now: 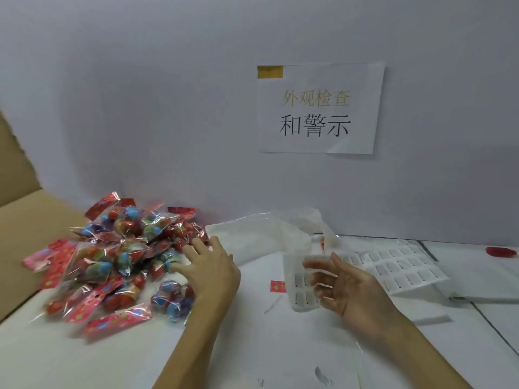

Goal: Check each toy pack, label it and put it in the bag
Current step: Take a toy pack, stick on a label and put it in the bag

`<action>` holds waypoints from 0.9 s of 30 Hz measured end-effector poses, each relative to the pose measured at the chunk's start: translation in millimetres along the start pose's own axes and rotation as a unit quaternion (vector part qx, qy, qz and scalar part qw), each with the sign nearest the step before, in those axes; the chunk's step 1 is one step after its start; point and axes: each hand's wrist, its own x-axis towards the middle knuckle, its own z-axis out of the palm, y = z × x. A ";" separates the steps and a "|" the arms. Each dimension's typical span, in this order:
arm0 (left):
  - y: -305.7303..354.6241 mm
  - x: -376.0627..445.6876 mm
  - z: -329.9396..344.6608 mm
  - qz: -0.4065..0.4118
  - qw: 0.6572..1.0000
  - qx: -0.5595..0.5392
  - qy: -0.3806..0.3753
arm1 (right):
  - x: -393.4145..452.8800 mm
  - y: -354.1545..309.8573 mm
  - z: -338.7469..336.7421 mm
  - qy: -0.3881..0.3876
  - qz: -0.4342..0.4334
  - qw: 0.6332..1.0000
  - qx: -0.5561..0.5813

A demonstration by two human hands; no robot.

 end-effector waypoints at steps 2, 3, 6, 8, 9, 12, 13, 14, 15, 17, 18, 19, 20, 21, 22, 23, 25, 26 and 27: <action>-10.4 7.9 8.8 -0.021 0.999 -0.002 -0.044 | 2.9 3.3 1.3 -0.002 0.010 1.000 -0.014; -14.5 11.2 12.7 -0.026 0.998 0.004 -0.062 | 4.1 4.0 1.4 -0.002 0.012 1.000 -0.016; -20.2 14.8 20.3 -0.023 0.996 0.034 -0.081 | 4.7 3.8 -2.4 0.000 0.002 1.000 -0.011; -23.2 14.5 21.6 -0.019 0.995 0.046 -0.088 | 6.1 4.8 -5.9 -0.002 -0.007 1.000 -0.006; -20.9 14.0 22.3 -0.019 0.994 0.050 -0.092 | 4.8 3.4 -9.1 0.002 -0.011 1.000 -0.003; -24.5 13.6 20.7 -0.046 0.990 0.066 -0.119 | 7.2 3.8 -9.6 0.003 -0.005 1.000 0.004; -24.2 13.4 20.9 -0.054 0.988 0.064 -0.129 | 8.3 4.0 -10.5 0.002 -0.005 1.000 0.010; -23.2 12.8 21.9 -0.058 0.987 0.064 -0.135 | 8.8 4.3 -11.4 0.003 -0.006 1.000 0.017; -22.3 12.4 22.8 -0.056 0.988 0.067 -0.130 | 9.2 4.3 -11.3 0.003 -0.005 1.000 0.021; -18.8 11.6 24.6 -0.033 0.993 0.072 -0.092 | 9.4 4.4 -10.8 0.007 -0.005 1.000 0.022; -17.3 11.5 25.3 -0.015 0.995 0.067 -0.067 | 9.2 4.2 -9.8 0.009 -0.004 1.000 0.022; -16.4 12.0 26.5 0.003 0.997 0.059 -0.043 | 9.0 4.1 -8.5 0.009 -0.002 1.000 0.023; -16.0 13.2 27.8 0.020 0.999 0.045 -0.017 | 8.4 4.1 -7.7 0.009 0.000 1.000 0.025; -16.2 15.1 28.6 0.036 0.999 0.023 0.009 | 8.1 3.9 -7.1 0.009 0.002 1.000 0.026; -16.5 17.5 28.1 0.053 0.998 -0.009 0.035 | 7.8 3.7 -6.8 0.011 0.004 1.000 0.028; -16.4 19.6 25.9 0.070 0.994 -0.050 0.064 | 7.8 3.3 -6.5 0.014 0.004 1.000 0.027; -13.2 20.0 17.7 0.100 0.973 -0.150 0.143 | 7.6 2.8 -4.9 0.021 0.004 1.000 0.019; -10.4 19.0 12.8 0.111 0.955 -0.204 0.184 | 7.3 2.5 -3.7 0.025 0.005 1.000 0.012; -7.4 17.9 8.2 0.120 0.931 -0.259 0.226 | 7.1 2.3 -2.4 0.029 0.005 1.000 0.005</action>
